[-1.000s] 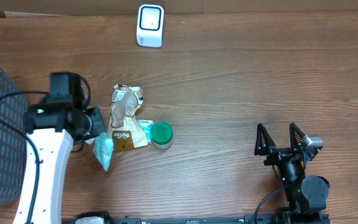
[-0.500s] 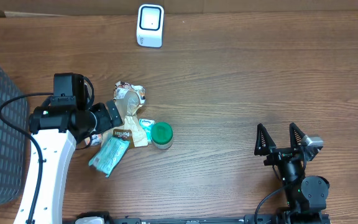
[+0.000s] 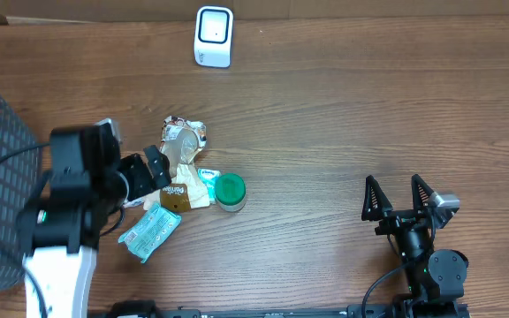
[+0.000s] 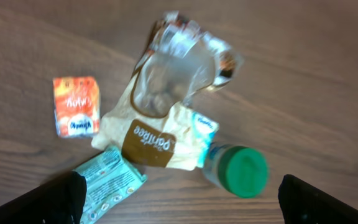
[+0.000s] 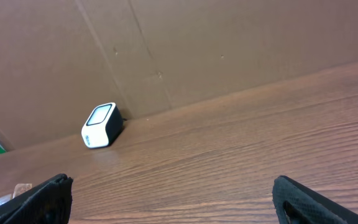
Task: Scan the item barcode
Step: 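Release the orange bag and wipes pack beside the jar with left gripper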
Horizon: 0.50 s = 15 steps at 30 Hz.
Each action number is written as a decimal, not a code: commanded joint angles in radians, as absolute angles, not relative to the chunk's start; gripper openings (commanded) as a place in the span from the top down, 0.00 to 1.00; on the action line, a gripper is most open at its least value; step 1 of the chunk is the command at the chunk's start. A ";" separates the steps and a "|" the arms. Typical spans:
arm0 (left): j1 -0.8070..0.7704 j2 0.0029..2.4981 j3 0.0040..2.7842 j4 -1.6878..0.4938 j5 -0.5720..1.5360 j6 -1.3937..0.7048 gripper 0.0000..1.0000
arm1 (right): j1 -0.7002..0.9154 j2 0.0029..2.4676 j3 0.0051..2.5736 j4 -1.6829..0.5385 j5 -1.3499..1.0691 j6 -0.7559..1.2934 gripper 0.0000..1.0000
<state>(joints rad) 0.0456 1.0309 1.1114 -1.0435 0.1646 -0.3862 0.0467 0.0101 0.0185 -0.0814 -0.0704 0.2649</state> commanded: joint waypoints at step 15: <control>0.043 0.809 1.378 -1.169 0.185 -0.176 0.00 | 0.051 0.003 0.008 -0.077 -0.061 0.262 0.00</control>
